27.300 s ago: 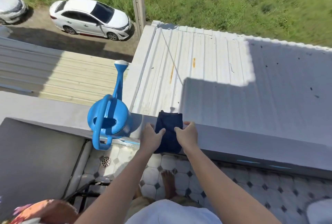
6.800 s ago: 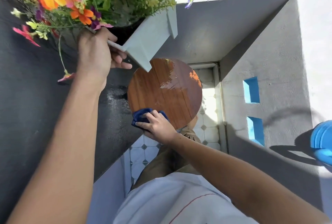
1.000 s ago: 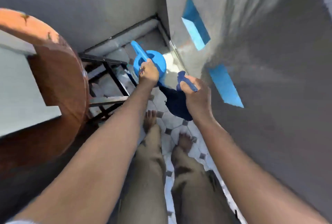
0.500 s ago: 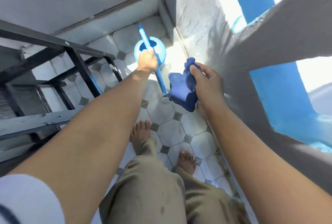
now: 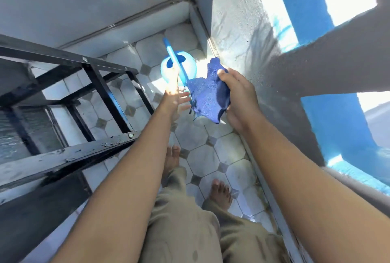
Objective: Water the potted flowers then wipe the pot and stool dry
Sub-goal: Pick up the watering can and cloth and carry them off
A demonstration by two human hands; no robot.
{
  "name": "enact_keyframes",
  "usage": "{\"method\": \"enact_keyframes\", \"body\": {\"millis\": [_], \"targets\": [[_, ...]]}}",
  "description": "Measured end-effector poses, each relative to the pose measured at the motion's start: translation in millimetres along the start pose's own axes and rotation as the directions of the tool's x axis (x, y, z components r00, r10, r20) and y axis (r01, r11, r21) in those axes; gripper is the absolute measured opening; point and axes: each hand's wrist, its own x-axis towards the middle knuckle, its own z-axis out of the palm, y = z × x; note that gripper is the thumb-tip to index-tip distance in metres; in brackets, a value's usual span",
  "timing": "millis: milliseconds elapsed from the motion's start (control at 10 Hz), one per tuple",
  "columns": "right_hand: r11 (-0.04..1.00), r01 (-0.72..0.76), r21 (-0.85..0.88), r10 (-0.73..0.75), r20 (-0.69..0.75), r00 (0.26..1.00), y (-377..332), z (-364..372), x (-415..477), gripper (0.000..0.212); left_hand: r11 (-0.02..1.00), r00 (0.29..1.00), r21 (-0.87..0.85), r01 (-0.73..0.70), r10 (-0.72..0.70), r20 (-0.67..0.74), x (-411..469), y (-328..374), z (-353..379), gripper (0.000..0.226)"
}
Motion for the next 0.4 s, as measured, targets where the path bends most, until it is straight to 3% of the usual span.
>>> {"method": "enact_keyframes", "body": {"millis": [100, 200, 300, 400], "targets": [[0.997, -0.007, 0.074, 0.005, 0.033, 0.999, -7.2, 6.4, 6.4, 0.029, 0.956, 0.981, -0.287, 0.056, 0.001, 0.193, -79.7, 28.2, 18.7, 0.061], [0.993, -0.027, 0.116, 0.015, 0.103, 0.995, -10.9, 18.9, 15.6, 0.005, 0.919, 0.945, -0.364, -0.149, 0.242, 0.222, -89.2, 36.4, 21.1, 0.022], [1.0, 0.023, -0.011, -0.021, 0.141, 0.99, -12.5, 35.5, 35.8, 0.022, 0.843, 0.913, -0.389, -0.373, 0.408, 0.01, -76.0, 48.6, 11.7, 0.027], [0.96, 0.188, -0.21, -0.134, 0.248, 0.959, -9.5, 55.6, 56.0, 0.02, 0.733, 0.845, -0.424, -0.531, 0.496, -0.199, -60.7, 71.2, 7.7, 0.043]]}}
